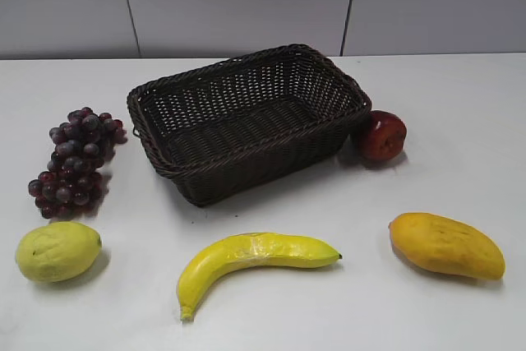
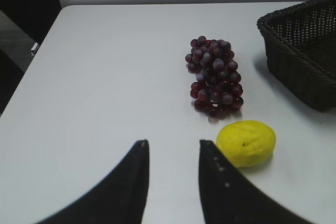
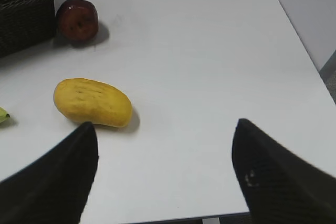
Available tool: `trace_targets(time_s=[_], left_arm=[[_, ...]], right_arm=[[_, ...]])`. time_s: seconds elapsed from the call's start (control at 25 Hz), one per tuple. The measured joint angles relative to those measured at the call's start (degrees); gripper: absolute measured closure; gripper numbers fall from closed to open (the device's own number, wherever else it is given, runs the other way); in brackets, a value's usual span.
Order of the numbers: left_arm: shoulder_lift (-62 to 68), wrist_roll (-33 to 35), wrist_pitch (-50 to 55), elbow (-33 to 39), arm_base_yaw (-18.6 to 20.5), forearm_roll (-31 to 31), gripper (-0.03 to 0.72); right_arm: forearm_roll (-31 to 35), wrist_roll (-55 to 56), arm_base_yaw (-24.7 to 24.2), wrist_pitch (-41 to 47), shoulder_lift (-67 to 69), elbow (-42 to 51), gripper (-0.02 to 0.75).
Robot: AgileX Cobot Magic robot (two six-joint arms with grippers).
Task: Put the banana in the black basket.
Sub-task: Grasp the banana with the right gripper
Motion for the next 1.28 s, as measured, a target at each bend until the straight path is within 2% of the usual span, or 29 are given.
trace_targets(time_s=[0.64,0.92,1.08,1.28], left_arm=[[0.0,0.0,0.0,0.0,0.0,0.0,0.453],[0.0,0.0,0.0,0.0,0.0,0.0,0.453],[0.0,0.0,0.0,0.0,0.0,0.0,0.453],[0.0,0.0,0.0,0.0,0.0,0.0,0.453]], right_arm=[[0.0,0.64,0.0,-1.04,0.0,-0.52,0.102],[0.0,1.02,0.0,-18.03,6.51,-2.2,0.133],[0.0,1.18,0.0,-26.3,15.02,-1.61,0.159],[0.0,1.18,0.0,-32.28,29.15,-1.49,0.142]])
